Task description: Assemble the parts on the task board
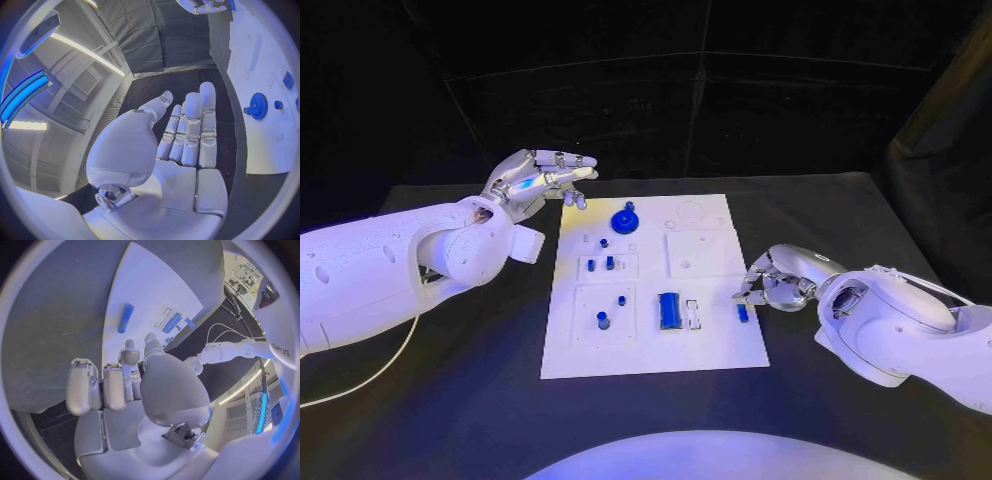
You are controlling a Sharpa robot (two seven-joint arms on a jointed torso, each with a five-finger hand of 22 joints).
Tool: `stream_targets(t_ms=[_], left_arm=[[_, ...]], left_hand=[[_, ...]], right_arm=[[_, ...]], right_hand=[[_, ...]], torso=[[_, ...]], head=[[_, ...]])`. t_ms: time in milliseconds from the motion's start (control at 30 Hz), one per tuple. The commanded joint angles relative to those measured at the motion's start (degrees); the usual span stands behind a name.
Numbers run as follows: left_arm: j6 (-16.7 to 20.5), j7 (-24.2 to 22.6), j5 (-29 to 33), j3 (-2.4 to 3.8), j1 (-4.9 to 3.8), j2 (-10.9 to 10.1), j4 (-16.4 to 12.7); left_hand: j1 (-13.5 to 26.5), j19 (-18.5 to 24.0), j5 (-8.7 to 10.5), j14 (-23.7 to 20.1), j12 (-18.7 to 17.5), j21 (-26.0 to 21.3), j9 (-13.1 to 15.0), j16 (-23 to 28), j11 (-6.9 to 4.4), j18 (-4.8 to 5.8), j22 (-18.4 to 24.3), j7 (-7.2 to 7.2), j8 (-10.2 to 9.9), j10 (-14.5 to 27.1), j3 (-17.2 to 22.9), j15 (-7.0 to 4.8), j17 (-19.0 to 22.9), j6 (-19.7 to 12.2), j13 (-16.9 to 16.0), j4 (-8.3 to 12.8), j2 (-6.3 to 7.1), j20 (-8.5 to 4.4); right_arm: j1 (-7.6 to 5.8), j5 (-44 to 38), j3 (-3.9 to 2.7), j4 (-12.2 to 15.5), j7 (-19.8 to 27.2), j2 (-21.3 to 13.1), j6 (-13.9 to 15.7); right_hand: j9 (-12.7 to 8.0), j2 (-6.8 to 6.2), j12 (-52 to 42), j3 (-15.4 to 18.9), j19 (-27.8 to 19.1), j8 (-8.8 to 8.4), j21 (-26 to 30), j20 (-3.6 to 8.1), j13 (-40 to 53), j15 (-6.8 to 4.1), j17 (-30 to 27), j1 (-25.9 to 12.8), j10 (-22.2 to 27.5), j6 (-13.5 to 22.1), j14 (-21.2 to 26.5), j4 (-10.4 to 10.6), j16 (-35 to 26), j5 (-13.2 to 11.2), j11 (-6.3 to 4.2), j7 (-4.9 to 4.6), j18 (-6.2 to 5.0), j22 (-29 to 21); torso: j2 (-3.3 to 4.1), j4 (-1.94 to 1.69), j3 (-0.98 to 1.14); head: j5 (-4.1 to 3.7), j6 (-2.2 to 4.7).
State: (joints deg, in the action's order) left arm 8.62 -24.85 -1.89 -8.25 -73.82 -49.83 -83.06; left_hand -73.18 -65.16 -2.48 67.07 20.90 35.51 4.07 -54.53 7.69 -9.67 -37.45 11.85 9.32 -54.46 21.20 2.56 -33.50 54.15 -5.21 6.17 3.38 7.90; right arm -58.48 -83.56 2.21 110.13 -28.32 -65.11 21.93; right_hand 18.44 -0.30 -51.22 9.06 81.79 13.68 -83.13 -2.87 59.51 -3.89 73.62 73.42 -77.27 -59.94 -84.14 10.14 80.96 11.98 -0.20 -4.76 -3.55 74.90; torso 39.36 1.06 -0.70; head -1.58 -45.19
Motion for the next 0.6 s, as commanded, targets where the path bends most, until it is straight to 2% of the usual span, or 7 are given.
stream_targets(t_ms=[33,400,600], left_arm=[[-0.5,-0.2,0.2,0.03,-0.07,0.1,-0.1],[-0.6,-0.2,0.2,0.01,-0.07,0.1,-0.1],[-0.6,-0.2,0.2,0.0,-0.06,0.0,-0.1]], left_hand=[[-0.1,-0.2,-0.29,-0.5,0.5,-0.4,0.0,-0.3,0.0,-0.8,0.2,0.02,0.4,0.7,-0.5,-0.01,0.2,-0.4,-0.1,0.0,-0.43,0.22],[-0.1,-0.2,-0.28,-0.5,0.6,-0.5,0.0,-0.4,0.01,-0.79,0.2,0.02,0.4,0.8,-0.7,0.0,0.3,-0.4,-0.1,0.0,-0.48,0.22],[-0.1,-0.2,-0.28,-0.5,0.6,-0.5,0.0,-0.4,0.01,-0.79,0.2,0.02,0.4,0.8,-0.7,0.0,0.3,-0.4,-0.1,0.0,-0.48,0.22]], right_arm=[[-0.11,-1.1,0.01,-0.2,-0.8,-0.3,-2.8],[-0.06,-4.0,0.04,-2.2,-2.6,0.6,-7.0],[-0.01,-4.4,0.06,-3.4,-2.8,2.1,-8.7]], right_hand=[[0.1,0.43,0.4,0.4,-0.1,-0.13,0.2,-0.15,0.0,0.4,0.0,-0.1,0.0,-0.5,-2.8,0.3,-0.4,0.3,0.45,0.0,0.68,4.0],[0.3,0.36,0.7,1.0,-0.3,-0.06,0.4,-0.17,-0.1,0.34,-0.3,-0.6,0.1,-1.2,-2.7,1.0,-0.6,0.6,0.34,0.17,0.62,3.9],[0.4,0.23,1.0,1.3,-0.4,-0.1,0.5,-0.16,-0.3,0.32,-0.5,-0.7,0.2,-1.3,-2.7,1.1,-0.8,0.8,0.32,0.21,0.57,3.7]], torso=[[0.07,0.03,0.05],[0.05,-0.13,-0.04],[0.07,-0.07,0.01]], head=[[-0.26,0.07],[-0.45,-0.08],[-0.38,-0.15]])
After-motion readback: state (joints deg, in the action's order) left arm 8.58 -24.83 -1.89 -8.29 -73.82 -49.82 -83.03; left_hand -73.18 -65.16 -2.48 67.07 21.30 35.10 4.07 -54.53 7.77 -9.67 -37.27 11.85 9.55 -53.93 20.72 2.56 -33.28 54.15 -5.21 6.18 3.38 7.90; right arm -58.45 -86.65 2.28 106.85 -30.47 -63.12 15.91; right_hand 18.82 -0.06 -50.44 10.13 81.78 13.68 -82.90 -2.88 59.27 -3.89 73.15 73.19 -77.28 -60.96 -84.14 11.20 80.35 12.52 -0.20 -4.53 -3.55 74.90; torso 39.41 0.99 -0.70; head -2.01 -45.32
